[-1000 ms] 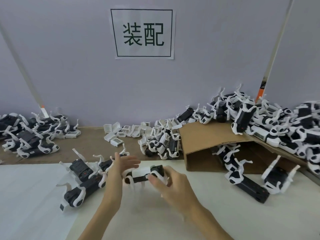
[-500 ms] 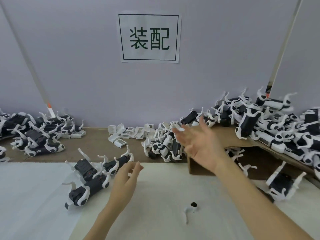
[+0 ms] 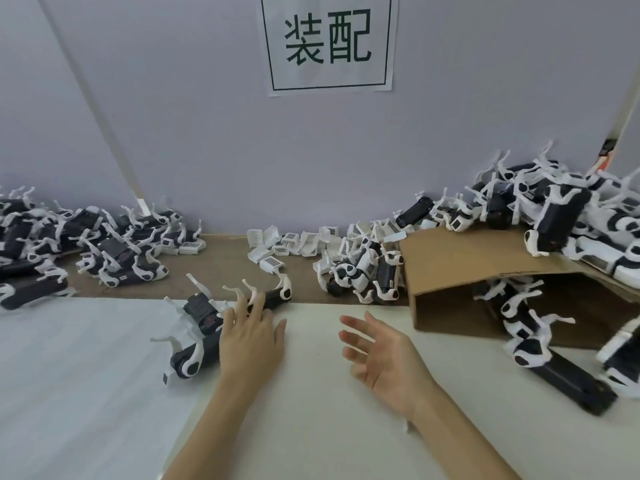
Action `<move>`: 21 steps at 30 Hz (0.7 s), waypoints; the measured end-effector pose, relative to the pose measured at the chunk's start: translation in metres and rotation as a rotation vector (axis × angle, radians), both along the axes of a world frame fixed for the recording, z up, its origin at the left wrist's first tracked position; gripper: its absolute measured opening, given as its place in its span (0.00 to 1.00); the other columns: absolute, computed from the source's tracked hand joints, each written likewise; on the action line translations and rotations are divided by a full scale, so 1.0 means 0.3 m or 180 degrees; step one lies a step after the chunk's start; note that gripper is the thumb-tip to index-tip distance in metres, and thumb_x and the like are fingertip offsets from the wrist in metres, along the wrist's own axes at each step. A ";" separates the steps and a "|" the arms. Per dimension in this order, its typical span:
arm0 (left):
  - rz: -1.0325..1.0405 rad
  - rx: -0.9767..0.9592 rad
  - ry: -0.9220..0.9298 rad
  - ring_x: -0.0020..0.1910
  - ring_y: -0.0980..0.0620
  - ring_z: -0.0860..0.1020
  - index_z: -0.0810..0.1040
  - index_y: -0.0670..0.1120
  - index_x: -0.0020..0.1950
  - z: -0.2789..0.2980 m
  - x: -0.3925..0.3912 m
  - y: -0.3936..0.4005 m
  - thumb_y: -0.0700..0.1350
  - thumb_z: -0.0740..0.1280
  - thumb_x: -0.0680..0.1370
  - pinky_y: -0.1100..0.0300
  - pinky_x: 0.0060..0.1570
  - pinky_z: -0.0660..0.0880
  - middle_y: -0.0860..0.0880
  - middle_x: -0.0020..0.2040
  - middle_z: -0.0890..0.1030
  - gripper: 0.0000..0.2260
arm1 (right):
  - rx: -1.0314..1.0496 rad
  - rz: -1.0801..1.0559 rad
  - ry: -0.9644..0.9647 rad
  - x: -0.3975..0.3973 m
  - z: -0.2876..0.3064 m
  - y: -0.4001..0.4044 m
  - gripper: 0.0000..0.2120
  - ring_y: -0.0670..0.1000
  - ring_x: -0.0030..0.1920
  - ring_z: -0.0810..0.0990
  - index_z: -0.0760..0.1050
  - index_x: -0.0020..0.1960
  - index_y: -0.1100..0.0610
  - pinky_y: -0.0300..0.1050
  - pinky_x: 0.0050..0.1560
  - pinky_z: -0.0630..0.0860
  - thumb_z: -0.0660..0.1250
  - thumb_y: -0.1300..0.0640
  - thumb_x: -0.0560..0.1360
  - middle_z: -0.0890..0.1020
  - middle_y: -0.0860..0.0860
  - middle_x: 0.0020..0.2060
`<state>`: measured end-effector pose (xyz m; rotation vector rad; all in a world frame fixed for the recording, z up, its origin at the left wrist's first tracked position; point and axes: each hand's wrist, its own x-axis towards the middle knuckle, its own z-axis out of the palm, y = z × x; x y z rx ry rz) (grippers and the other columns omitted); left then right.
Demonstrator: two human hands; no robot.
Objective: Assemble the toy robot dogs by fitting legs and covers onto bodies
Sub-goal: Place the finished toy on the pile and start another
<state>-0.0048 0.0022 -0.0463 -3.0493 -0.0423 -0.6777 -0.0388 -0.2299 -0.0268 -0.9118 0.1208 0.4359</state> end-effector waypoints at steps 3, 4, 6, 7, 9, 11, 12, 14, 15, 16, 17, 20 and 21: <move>-0.0077 0.0267 -0.0054 0.72 0.40 0.71 0.81 0.42 0.63 -0.006 0.005 -0.014 0.53 0.60 0.87 0.46 0.70 0.65 0.46 0.72 0.74 0.17 | 0.0016 -0.0016 -0.0036 -0.002 -0.006 0.009 0.17 0.51 0.37 0.80 0.86 0.58 0.59 0.40 0.26 0.70 0.69 0.48 0.79 0.84 0.56 0.46; -0.0199 0.0326 -0.0128 0.66 0.38 0.76 0.83 0.40 0.58 0.000 -0.003 -0.022 0.50 0.67 0.84 0.45 0.66 0.71 0.43 0.65 0.78 0.13 | 0.0026 -0.0059 -0.0043 -0.004 -0.007 0.012 0.16 0.51 0.37 0.80 0.86 0.57 0.59 0.40 0.26 0.70 0.69 0.48 0.79 0.84 0.55 0.45; -0.0371 0.0294 -0.0299 0.53 0.37 0.81 0.84 0.38 0.48 0.013 -0.018 -0.030 0.43 0.77 0.77 0.45 0.58 0.79 0.40 0.53 0.81 0.08 | 0.0067 -0.0153 -0.0069 -0.010 -0.007 0.016 0.15 0.50 0.36 0.79 0.87 0.56 0.58 0.40 0.26 0.70 0.69 0.49 0.80 0.83 0.55 0.44; -0.0424 0.0131 -0.0317 0.50 0.37 0.81 0.83 0.38 0.46 0.019 -0.023 -0.029 0.40 0.79 0.75 0.45 0.57 0.80 0.40 0.51 0.81 0.07 | 0.0087 -0.0178 -0.0084 -0.014 -0.008 0.016 0.14 0.50 0.36 0.79 0.87 0.56 0.58 0.40 0.26 0.70 0.69 0.50 0.80 0.83 0.55 0.44; -0.0564 -0.0263 -0.0369 0.51 0.36 0.81 0.83 0.36 0.49 0.030 -0.035 -0.027 0.38 0.78 0.75 0.44 0.58 0.80 0.40 0.53 0.81 0.07 | 0.0110 -0.0181 -0.0099 -0.020 -0.009 0.013 0.15 0.51 0.35 0.79 0.87 0.56 0.59 0.40 0.26 0.70 0.68 0.50 0.81 0.83 0.55 0.43; -0.0838 -0.0514 -0.0588 0.53 0.36 0.82 0.84 0.35 0.53 0.033 -0.043 -0.026 0.34 0.79 0.73 0.43 0.58 0.80 0.40 0.55 0.82 0.11 | 0.0122 -0.0218 -0.0095 -0.022 -0.009 0.007 0.16 0.51 0.35 0.80 0.85 0.59 0.60 0.41 0.26 0.71 0.68 0.50 0.81 0.83 0.56 0.44; -0.1025 -0.0615 -0.0746 0.53 0.37 0.82 0.84 0.36 0.55 0.037 -0.047 -0.030 0.32 0.80 0.72 0.44 0.58 0.80 0.41 0.56 0.82 0.13 | 0.0102 -0.0289 -0.0110 -0.021 -0.009 0.004 0.16 0.51 0.36 0.81 0.84 0.61 0.61 0.41 0.26 0.72 0.67 0.51 0.82 0.84 0.56 0.45; -0.1399 -0.0892 -0.1104 0.53 0.41 0.81 0.85 0.38 0.55 0.049 -0.057 -0.050 0.29 0.78 0.73 0.51 0.60 0.75 0.44 0.54 0.83 0.13 | -0.0095 -0.0571 -0.0313 -0.014 -0.008 0.004 0.14 0.54 0.41 0.85 0.80 0.66 0.58 0.42 0.30 0.77 0.65 0.56 0.83 0.86 0.58 0.49; -0.1554 -0.1041 -0.1257 0.53 0.42 0.81 0.85 0.38 0.54 0.057 -0.061 -0.065 0.27 0.76 0.74 0.54 0.60 0.73 0.45 0.53 0.83 0.12 | -0.0246 -0.0755 -0.0473 -0.011 -0.010 0.008 0.13 0.56 0.46 0.87 0.77 0.68 0.56 0.44 0.34 0.80 0.64 0.58 0.84 0.86 0.60 0.52; -0.1670 -0.1190 -0.1367 0.52 0.43 0.81 0.85 0.39 0.52 0.065 -0.066 -0.084 0.25 0.73 0.75 0.57 0.60 0.72 0.46 0.52 0.83 0.12 | -0.0420 -0.0908 -0.0622 -0.010 -0.013 0.013 0.14 0.58 0.51 0.87 0.74 0.69 0.53 0.47 0.40 0.83 0.64 0.59 0.84 0.85 0.61 0.56; -0.1746 -0.1359 -0.1428 0.52 0.43 0.81 0.85 0.39 0.51 0.071 -0.074 -0.109 0.23 0.71 0.75 0.60 0.60 0.71 0.47 0.52 0.83 0.14 | -0.0615 -0.0974 -0.0744 -0.014 -0.014 0.019 0.17 0.58 0.54 0.86 0.72 0.71 0.51 0.51 0.47 0.84 0.66 0.59 0.83 0.83 0.62 0.59; -0.1931 -0.1827 -0.1507 0.52 0.48 0.81 0.85 0.42 0.51 0.084 -0.114 -0.192 0.21 0.68 0.76 0.68 0.59 0.70 0.51 0.52 0.83 0.17 | -0.1200 -0.0589 -0.0995 -0.035 -0.014 0.032 0.33 0.50 0.55 0.87 0.67 0.76 0.49 0.54 0.64 0.81 0.74 0.45 0.75 0.82 0.57 0.63; -0.1972 -0.1966 -0.1516 0.52 0.49 0.81 0.85 0.42 0.51 0.087 -0.127 -0.213 0.22 0.68 0.76 0.66 0.57 0.72 0.52 0.53 0.82 0.17 | -0.1310 -0.0455 -0.1042 -0.041 -0.011 0.034 0.37 0.49 0.54 0.87 0.67 0.76 0.50 0.53 0.65 0.80 0.75 0.41 0.71 0.83 0.56 0.62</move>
